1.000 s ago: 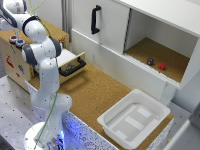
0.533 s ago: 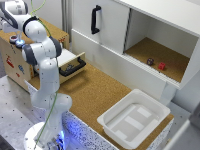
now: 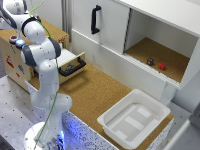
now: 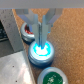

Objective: Toggle the blue light switch to turn on the blue light

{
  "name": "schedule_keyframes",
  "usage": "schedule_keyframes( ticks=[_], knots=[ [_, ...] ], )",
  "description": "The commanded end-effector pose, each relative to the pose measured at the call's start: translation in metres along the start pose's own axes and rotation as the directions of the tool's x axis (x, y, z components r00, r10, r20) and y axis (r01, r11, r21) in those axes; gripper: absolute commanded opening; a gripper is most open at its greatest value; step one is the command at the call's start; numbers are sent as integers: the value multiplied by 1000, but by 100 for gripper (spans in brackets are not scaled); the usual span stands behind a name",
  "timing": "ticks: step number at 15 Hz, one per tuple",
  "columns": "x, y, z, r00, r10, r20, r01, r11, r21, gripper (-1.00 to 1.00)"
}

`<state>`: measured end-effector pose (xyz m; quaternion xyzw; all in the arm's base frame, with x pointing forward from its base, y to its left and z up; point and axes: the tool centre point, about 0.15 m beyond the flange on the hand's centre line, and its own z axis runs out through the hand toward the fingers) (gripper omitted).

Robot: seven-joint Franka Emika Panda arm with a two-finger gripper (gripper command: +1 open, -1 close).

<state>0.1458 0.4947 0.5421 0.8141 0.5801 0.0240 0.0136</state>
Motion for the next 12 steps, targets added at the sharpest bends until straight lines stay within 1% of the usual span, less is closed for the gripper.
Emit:
schedule_keyframes(
  ticks=[1, 2, 4, 12],
  knots=[
    [8, -5, -9, 999, -16, 30, 17, 999, -44, -100],
    [9, -6, -8, 1000, -14, 27, 15, 999, -42, 100],
    [10, -7, -8, 1000, -14, 23, 15, 999, -38, 100],
    [11, -12, -2, 999, -24, 43, 25, 999, -23, 100]
  ],
)
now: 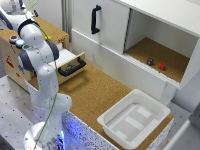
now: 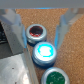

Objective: Toggle the blue light switch to turn on the blue light

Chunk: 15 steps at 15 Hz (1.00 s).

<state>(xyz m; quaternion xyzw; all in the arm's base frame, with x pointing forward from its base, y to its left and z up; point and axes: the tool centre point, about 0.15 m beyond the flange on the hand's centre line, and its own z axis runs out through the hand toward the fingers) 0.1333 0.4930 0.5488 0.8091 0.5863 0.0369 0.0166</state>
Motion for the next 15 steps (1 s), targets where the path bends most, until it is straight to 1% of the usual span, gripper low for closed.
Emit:
schedule_keyframes(
  ticks=[1, 4, 7, 10, 11, 12, 13, 15],
  knots=[
    [18, -2, 5, 998, -13, 60, 13, 1000, -2, 100],
    [18, -3, 6, 998, -16, 58, 16, 1000, 1, 100],
    [12, 10, 16, 998, -7, 56, 6, 1000, 16, 100],
    [-2, 50, 24, 999, -3, 35, 2, 1000, 23, 100],
    [-5, 63, 25, 1000, -17, 25, 16, 1000, 20, 100],
    [-12, 84, 28, 999, -39, 25, 38, 999, 30, 100],
    [-16, 94, 27, 999, -53, 10, 52, 998, 21, 100],
    [-28, 125, 34, 997, -81, 5, 81, 996, 31, 100]
  ],
)
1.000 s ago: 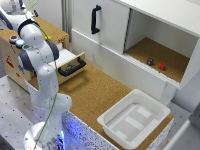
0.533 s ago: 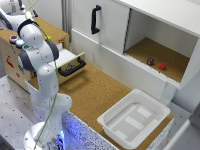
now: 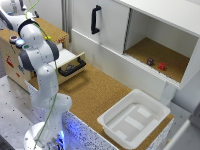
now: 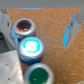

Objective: Toggle the blue light switch to turn on the blue light

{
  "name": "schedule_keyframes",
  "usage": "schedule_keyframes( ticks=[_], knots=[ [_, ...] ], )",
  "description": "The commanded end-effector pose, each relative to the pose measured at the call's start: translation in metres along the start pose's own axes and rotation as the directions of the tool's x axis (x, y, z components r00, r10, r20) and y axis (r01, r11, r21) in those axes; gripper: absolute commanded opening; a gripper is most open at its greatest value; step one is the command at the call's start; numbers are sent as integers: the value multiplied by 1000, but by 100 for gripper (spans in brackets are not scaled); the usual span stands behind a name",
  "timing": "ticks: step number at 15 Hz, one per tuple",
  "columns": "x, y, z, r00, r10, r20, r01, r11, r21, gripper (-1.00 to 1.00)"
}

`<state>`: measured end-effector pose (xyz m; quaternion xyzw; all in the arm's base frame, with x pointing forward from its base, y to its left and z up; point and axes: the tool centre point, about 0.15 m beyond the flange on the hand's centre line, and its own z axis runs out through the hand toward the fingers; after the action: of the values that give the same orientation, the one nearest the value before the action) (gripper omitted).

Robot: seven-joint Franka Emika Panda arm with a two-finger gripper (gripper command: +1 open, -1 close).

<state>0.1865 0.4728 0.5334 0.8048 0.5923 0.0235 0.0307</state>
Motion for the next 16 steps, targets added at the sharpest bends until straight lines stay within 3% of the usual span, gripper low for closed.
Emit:
schedule_keyframes(
  ticks=[1, 8, 16],
  knots=[
    [-29, 81, 19, 995, -87, -39, 89, 995, 34, 100],
    [-28, 146, 47, 970, -237, -56, 239, 970, 35, 100],
    [17, 182, 77, 931, -361, -59, 363, 931, 43, 100]
  ],
)
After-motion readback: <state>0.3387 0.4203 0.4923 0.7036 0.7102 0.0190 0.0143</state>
